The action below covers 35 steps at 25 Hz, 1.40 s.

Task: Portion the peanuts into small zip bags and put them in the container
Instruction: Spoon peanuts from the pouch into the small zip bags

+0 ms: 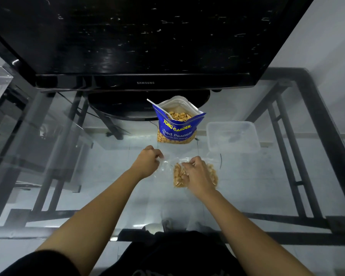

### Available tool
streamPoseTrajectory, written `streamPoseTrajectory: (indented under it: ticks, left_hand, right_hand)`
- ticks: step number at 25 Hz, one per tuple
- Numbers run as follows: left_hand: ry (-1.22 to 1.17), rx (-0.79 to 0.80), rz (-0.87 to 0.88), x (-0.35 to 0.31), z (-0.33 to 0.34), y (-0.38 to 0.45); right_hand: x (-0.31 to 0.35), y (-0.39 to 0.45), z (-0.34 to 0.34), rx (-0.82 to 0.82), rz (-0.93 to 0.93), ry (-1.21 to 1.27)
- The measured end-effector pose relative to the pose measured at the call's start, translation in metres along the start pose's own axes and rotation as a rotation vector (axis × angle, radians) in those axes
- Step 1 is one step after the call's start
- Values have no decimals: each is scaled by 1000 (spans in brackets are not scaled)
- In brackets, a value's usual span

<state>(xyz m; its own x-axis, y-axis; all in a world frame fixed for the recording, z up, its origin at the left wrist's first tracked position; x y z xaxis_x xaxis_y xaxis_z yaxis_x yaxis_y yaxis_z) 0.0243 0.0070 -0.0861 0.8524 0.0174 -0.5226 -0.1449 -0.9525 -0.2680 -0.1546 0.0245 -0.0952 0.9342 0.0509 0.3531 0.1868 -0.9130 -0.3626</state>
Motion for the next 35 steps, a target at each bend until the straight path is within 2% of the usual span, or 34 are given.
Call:
streamPoseTrajectory:
  ticks: [2, 3, 4, 7, 9, 14, 20, 24, 27, 29, 31, 33, 35]
  left_hand:
    - [-82, 6, -41, -3, -25, -6]
    - [-177, -2, -70, -7, -38, -10]
    - [-336, -10, -97, -12, -49, -14]
    - [-875, -42, -124, -37, -72, -26]
    - [-1029, -58, -111, -52, -82, -30]
    - [-1207, -128, -113, -72, -102, -25]
    - [-1140, -147, 19, -97, -123, -14]
    - [-903, -227, 103, -102, -137, -10]
    - [-746, -356, 111, -98, -147, -6]
    - [-748, -375, 96, -96, -149, -5]
    - [-758, -382, 88, -96, -147, -5]
    - [-728, -398, 84, -97, -147, -4]
    - [-723, -415, 74, -97, -147, -3]
  right_hand:
    - [6, -2, -10, -27, -15, 100]
    - [11, -5, -18, -44, 3, 231]
    - [18, -6, -27, -25, 46, 424]
    - [44, -13, -51, 189, 169, 1209]
    - [44, -12, -67, 160, 174, 1486]
    - [25, -7, -114, 44, 82, 1447]
    - [21, -4, -154, -36, -8, 1335]
    - [12, 0, -166, -115, 4, 1037]
    - [12, 2, -176, 0, -74, 1094]
    - [10, 5, -181, 92, -115, 1182]
    - [9, 10, -183, 111, -104, 1178]
    - [10, 14, -183, -11, -76, 1045]
    - [16, 8, -189, -285, -85, 859]
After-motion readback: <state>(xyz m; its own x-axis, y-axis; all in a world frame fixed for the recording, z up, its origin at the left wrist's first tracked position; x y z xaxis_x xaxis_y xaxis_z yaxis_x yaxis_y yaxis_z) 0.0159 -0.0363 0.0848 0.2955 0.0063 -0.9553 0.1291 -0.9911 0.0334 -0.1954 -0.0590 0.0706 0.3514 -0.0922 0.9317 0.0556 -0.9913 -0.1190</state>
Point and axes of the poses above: each hand's wrist, its own y-axis towards the middle knuckle, its own z-axis out of the palm, x = y × z, the point moved 3 cm from there along y, towards the middle knuckle, and after that the axes turned 9 degrees about z, right-handed, at the moved point
